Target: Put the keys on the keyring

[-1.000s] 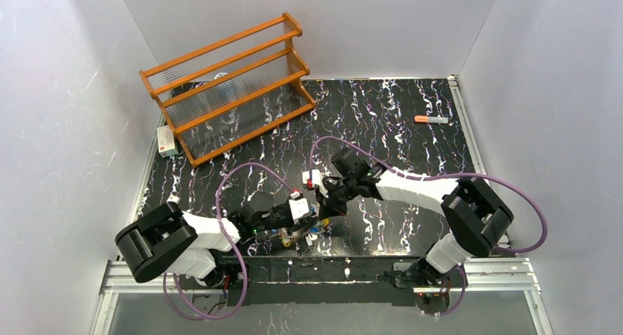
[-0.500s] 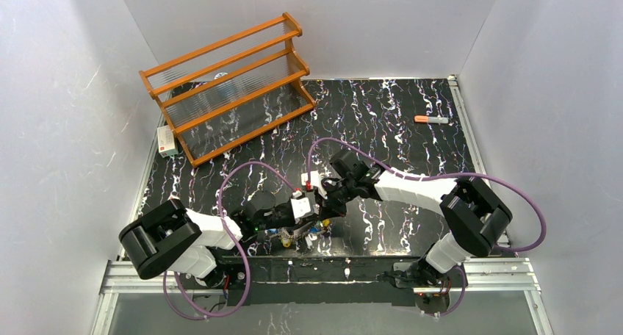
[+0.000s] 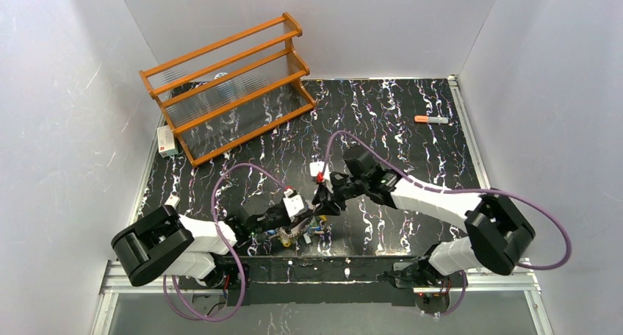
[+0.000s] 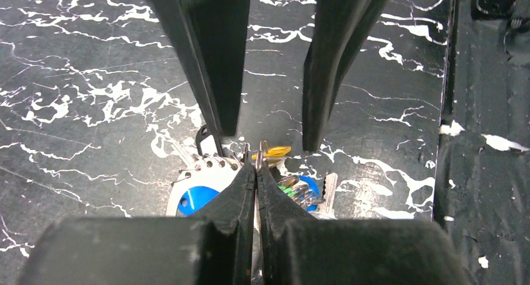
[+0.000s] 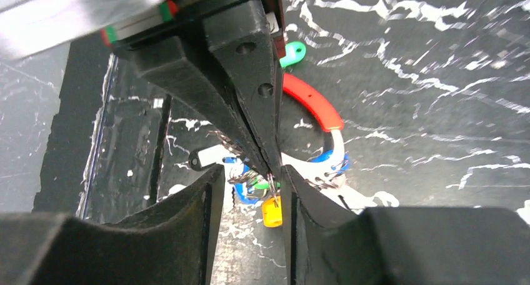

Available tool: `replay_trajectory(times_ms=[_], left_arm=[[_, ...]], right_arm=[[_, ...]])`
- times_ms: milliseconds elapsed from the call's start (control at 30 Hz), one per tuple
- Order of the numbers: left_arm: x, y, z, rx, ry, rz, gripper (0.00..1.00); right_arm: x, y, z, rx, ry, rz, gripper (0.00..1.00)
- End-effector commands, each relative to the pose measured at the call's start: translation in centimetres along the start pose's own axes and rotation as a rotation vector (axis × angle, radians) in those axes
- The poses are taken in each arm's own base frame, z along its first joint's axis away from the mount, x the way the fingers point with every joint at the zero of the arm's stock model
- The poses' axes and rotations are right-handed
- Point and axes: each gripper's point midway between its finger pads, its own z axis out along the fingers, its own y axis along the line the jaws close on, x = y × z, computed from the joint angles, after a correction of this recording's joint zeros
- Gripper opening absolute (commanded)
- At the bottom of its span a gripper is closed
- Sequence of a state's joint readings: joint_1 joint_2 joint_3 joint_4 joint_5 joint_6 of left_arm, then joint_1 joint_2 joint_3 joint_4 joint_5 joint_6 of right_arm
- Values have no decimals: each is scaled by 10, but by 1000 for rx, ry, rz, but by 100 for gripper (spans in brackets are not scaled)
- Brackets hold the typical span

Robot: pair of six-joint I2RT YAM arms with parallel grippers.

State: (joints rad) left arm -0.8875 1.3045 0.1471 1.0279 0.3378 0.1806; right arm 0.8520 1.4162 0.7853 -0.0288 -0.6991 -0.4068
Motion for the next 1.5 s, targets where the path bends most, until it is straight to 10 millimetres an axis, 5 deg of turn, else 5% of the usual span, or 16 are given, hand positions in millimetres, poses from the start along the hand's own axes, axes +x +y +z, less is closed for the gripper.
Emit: replay_trajectory(times_ms=[0,233,433,1033,1367,1467], left_arm=[[-35,10,-7,-77,-160,-9,0],[-72,13,-19,-108,-333,-9,0],[-100,6,-26,-68,-431,27,0],[-99,5,-28,-64,-432,19,0],[-100,4,-28,-62,-434,19,0],[-99,4,-28,-63,-432,21,0]], right_arm=[[-43,0,-18,17,-214,-69,47],[-55,-2,-44,47,-340,-100,48],[-56,2,-45,14,-354,-119,47],[-48,0,-38,-4,-331,-119,32],[-46,-1,-32,-44,-319,-112,1],[-45,-3,-32,-41,-308,-109,1]])
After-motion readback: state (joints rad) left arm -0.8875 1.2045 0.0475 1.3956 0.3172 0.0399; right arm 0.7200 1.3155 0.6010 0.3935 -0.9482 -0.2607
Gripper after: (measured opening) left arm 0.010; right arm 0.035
